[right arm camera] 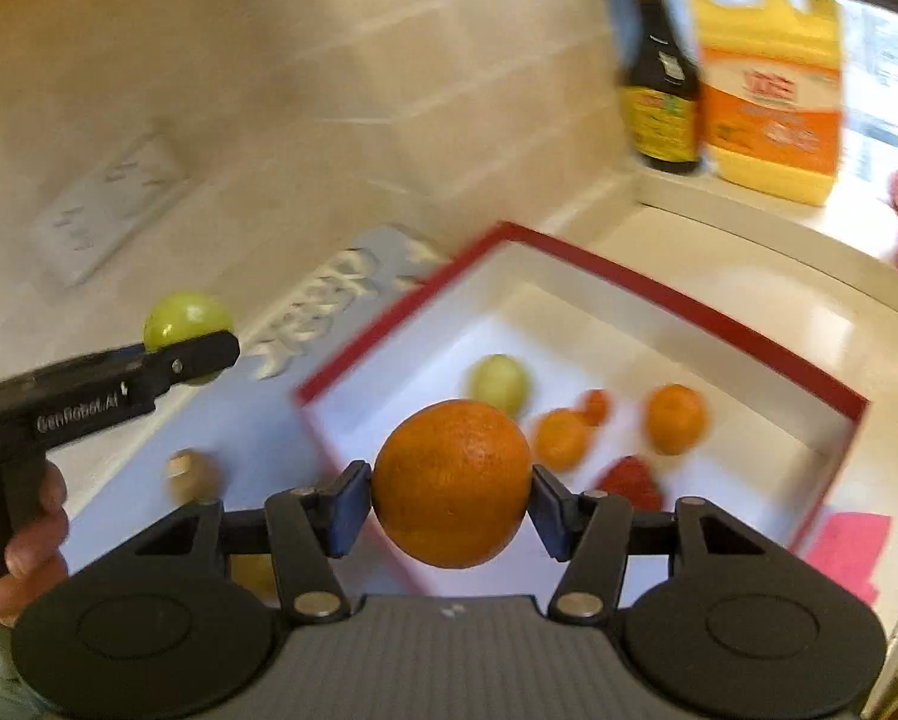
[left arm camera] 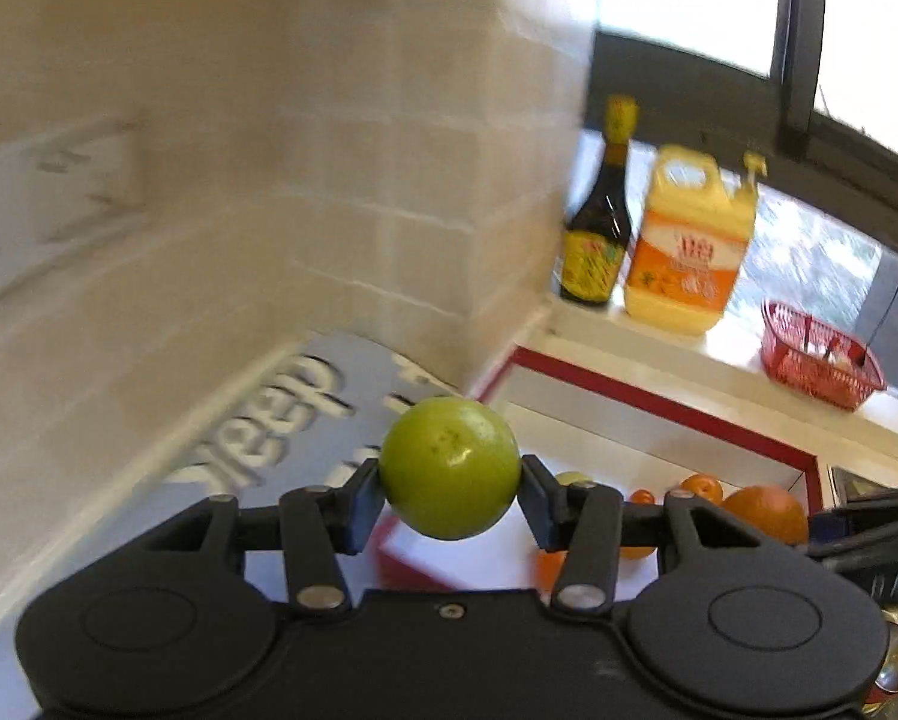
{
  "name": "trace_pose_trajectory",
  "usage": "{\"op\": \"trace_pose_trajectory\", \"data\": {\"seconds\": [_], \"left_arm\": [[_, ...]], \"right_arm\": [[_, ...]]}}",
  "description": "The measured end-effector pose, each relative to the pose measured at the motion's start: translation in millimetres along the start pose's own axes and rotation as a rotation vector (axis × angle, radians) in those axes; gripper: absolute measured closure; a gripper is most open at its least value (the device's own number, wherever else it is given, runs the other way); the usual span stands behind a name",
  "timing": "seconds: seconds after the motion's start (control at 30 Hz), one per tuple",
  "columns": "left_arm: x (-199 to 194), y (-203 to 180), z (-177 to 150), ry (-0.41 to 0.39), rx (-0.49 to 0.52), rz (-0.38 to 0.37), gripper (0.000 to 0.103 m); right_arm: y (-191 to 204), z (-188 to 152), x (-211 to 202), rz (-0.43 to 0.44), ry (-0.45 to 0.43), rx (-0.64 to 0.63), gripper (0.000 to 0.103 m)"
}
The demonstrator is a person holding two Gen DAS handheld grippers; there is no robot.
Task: Organize fruits
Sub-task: 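Place the orange and green apple into the white box, opening both tools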
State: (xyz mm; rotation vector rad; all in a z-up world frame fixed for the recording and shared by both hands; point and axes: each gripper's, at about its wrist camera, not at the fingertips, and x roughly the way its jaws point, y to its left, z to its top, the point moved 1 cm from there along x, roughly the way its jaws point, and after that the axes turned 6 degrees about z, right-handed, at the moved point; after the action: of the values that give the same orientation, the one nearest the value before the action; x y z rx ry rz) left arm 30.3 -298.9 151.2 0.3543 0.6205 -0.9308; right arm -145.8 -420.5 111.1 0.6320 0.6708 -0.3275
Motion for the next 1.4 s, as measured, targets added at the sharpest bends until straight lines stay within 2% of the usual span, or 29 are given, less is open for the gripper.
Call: {"op": "trace_pose_trajectory", "data": {"seconds": [0.13,0.3,0.6,0.73,0.77,0.8,0.83,0.93,1.03,1.23,1.4], "left_arm": [[66,-21,4,0.123,0.014,-0.036,0.046],[104,-30,-11,0.201,0.033,-0.093,0.045],[128,-22,-25,0.291,0.003,-0.132,0.043],[121,-20,-26,0.286,-0.003,-0.161,0.044],[116,-19,-25,0.284,-0.009,-0.173,0.04],[111,-17,-23,0.278,-0.022,-0.182,0.03],[102,-14,-21,0.265,-0.035,-0.183,0.027],[63,0,-14,0.201,-0.055,-0.19,0.025],[13,23,-8,0.133,-0.09,-0.129,0.023],[-104,84,-10,-0.039,-0.224,-0.003,0.023],[-187,111,-26,-0.151,-0.301,0.128,0.023]], "right_arm": [[-28,-5,30,-0.023,0.071,0.095,0.045],[-37,-14,50,-0.047,0.118,0.106,0.045],[-37,-24,70,-0.115,0.17,0.085,0.045],[-34,-25,70,-0.129,0.172,0.065,0.044],[-33,-25,71,-0.131,0.174,0.061,0.044],[-33,-25,70,-0.128,0.176,0.057,0.043],[-33,-25,69,-0.122,0.178,0.054,0.043],[-34,-19,56,-0.088,0.163,0.068,0.044],[-29,-6,28,-0.076,0.09,0.037,0.041],[-6,16,-28,-0.025,-0.049,-0.046,0.04],[27,17,-53,0.048,-0.092,-0.122,0.039]]}}
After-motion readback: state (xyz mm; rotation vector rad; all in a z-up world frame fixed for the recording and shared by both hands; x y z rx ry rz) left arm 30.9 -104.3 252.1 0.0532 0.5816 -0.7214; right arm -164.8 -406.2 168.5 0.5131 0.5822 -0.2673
